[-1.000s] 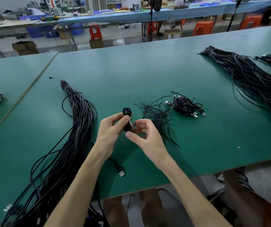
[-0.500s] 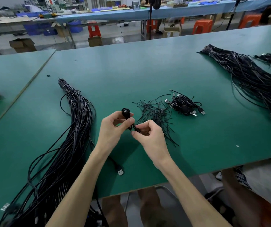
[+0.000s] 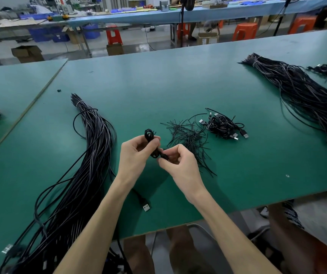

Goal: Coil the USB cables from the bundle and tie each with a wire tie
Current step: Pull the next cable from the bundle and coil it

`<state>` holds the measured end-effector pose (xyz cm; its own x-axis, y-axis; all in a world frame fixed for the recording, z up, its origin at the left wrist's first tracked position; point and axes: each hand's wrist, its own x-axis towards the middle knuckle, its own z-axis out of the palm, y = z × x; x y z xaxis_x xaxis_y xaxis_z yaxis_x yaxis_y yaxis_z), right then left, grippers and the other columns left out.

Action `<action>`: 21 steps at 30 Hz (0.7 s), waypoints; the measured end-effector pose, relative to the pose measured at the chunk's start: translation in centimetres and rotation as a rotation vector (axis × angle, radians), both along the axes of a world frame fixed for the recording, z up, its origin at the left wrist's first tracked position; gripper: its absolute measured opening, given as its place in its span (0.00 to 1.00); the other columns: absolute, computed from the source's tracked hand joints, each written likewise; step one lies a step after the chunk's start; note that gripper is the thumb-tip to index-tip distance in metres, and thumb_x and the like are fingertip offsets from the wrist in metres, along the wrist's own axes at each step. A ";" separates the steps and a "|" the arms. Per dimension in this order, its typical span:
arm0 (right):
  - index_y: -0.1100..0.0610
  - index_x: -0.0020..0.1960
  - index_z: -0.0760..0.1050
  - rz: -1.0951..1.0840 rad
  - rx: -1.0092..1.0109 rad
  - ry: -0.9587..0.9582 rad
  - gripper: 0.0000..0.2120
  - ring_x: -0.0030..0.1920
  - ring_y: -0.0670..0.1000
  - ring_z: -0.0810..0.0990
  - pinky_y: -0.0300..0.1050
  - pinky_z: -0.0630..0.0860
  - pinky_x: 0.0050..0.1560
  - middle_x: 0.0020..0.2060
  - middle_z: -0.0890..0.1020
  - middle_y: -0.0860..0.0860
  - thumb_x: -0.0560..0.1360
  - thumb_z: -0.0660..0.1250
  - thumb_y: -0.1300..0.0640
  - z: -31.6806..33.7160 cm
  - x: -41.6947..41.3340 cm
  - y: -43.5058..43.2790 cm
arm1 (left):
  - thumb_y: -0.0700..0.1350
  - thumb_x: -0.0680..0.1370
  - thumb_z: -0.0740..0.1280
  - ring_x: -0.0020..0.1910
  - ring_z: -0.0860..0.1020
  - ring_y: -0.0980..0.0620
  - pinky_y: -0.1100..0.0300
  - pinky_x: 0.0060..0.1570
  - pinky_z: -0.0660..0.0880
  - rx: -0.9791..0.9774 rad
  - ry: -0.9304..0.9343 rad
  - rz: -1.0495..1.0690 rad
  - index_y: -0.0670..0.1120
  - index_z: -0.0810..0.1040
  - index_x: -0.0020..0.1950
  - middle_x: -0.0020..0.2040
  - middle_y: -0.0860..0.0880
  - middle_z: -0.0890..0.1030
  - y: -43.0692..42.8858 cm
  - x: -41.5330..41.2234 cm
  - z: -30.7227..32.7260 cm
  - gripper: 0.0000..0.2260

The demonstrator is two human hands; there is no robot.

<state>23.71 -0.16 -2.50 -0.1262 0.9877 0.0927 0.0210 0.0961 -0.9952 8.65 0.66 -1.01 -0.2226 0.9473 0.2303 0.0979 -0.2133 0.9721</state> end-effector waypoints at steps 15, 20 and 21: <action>0.47 0.59 0.77 -0.236 0.049 0.253 0.09 0.39 0.46 0.80 0.41 0.76 0.40 0.44 0.81 0.46 0.81 0.69 0.57 0.1 0.3 0.2 | 0.46 0.78 0.75 0.34 0.82 0.48 0.60 0.31 0.76 -0.171 0.042 -0.229 0.47 0.84 0.53 0.42 0.49 0.83 0.3 -1.1 -0.2 0.06; 0.52 0.55 0.79 -0.245 0.020 0.255 0.04 0.36 0.46 0.79 0.39 0.76 0.37 0.37 0.82 0.47 0.80 0.70 0.57 0.1 0.3 0.2 | 0.48 0.77 0.76 0.32 0.80 0.49 0.61 0.30 0.72 -0.112 0.152 -0.256 0.49 0.85 0.50 0.41 0.50 0.82 0.2 -1.5 0.5 0.05; 0.53 0.54 0.79 -0.259 0.013 0.265 0.04 0.35 0.46 0.79 0.38 0.75 0.37 0.38 0.82 0.47 0.80 0.70 0.57 0.1 0.3 0.2 | 0.48 0.76 0.76 0.33 0.81 0.48 0.60 0.30 0.73 -0.131 0.209 -0.287 0.51 0.84 0.49 0.41 0.50 0.83 0.1 -1.6 0.7 0.04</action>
<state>24.00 0.05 -2.44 0.1581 0.9822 0.1016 -0.2123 0.1343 -0.9679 7.02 0.76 -0.35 0.0952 0.9887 0.1156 0.2513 -0.1362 0.9583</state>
